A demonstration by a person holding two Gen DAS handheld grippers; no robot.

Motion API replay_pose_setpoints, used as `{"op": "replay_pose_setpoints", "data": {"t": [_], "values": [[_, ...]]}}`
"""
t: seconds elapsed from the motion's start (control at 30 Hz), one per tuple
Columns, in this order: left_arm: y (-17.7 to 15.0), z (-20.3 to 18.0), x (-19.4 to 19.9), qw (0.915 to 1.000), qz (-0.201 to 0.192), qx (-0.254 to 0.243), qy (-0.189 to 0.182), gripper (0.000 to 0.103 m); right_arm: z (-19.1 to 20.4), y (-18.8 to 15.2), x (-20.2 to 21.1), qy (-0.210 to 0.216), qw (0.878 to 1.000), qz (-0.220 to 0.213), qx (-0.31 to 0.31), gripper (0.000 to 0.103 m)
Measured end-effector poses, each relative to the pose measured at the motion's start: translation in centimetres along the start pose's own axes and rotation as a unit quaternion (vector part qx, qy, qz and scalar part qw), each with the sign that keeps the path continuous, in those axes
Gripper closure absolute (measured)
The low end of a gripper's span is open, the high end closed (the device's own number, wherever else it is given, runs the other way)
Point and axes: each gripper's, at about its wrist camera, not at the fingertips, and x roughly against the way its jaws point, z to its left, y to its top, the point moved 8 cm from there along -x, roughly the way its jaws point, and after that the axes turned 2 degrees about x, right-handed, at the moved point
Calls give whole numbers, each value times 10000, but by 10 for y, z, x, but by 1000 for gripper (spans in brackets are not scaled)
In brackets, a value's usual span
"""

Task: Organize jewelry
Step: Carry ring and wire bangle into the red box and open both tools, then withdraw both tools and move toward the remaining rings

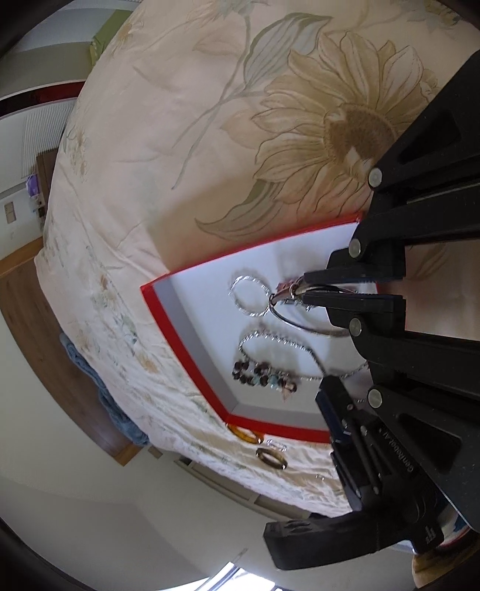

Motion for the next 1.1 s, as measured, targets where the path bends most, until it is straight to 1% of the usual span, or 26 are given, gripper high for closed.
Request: {"op": "replay_pose_setpoints", "data": {"t": [0.1, 0.17, 0.27, 0.43, 0.53, 0.6, 0.67, 0.83, 0.97, 1.1], "values": [[0, -1, -1, 10000, 38, -15, 7, 83, -3, -3, -1, -95, 9999, 53, -9, 96], [0, -2, 0, 10000, 58, -17, 1, 79, -3, -4, 1, -134, 9999, 53, 6, 95], [1, -3, 5, 10000, 27, 18, 1, 75, -1, -4, 8, -193, 9998, 16, 11, 89], [5, -6, 28, 9999, -155, 29, 11, 69, 7, -4, 34, -267, 9995, -152, 92, 83], [7, -10, 51, 9995, -321, 51, -28, 67, 19, -4, 54, -354, 9987, -287, 218, 78], [8, -12, 68, 9990, -451, 45, -36, 66, 30, -5, 69, -400, 9979, -398, 320, 71], [7, -14, 90, 9981, -615, 29, -16, 63, 40, -7, 84, -463, 9968, -498, 428, 68], [-2, -10, 140, 9954, -946, 92, 94, 61, 67, -17, 120, -513, 9940, -737, 623, 65], [-16, -2, 179, 9927, -1175, 138, 220, 60, 90, -29, 147, -501, 9918, -898, 759, 59], [-35, 8, 211, 9902, -1342, 201, 327, 59, 113, -44, 166, -445, 9898, -1007, 900, 59]]}}
